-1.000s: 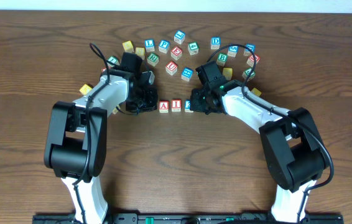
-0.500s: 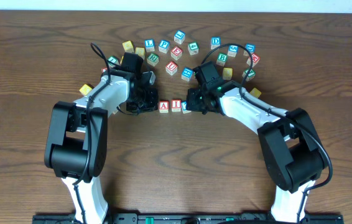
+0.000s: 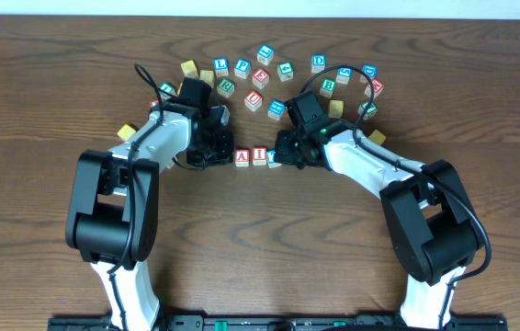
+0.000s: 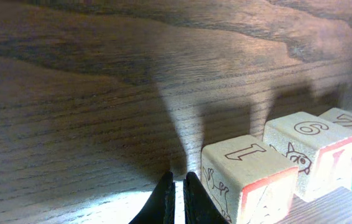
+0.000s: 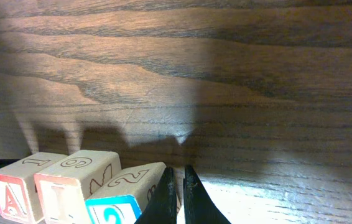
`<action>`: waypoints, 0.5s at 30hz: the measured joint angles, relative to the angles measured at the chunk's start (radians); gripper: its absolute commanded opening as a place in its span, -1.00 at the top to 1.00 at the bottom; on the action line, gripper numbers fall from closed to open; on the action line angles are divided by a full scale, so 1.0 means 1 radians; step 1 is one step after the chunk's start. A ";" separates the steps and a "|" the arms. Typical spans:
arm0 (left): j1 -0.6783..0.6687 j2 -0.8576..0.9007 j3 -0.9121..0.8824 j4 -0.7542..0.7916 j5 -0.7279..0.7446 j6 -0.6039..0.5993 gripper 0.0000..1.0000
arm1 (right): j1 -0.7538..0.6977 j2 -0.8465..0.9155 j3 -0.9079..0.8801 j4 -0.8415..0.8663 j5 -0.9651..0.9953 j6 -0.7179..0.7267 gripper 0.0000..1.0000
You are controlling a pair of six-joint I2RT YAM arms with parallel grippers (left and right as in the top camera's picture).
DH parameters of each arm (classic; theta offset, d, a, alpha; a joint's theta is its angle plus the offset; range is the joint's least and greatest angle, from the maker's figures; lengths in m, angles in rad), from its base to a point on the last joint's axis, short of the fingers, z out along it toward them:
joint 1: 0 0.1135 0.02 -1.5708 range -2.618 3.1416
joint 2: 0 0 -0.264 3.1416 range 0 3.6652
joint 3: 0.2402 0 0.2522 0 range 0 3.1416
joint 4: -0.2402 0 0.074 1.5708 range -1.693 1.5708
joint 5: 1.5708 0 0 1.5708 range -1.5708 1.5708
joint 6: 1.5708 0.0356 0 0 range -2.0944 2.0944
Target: Spell out AI2
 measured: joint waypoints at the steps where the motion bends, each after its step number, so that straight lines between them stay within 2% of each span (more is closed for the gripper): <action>1: 0.000 0.000 0.000 0.000 0.000 0.011 0.85 | 0.000 0.000 0.000 0.000 0.000 0.001 0.98; 15: 0.000 0.000 0.000 0.032 -0.029 0.106 0.85 | 0.000 0.000 0.000 0.000 0.000 0.002 0.98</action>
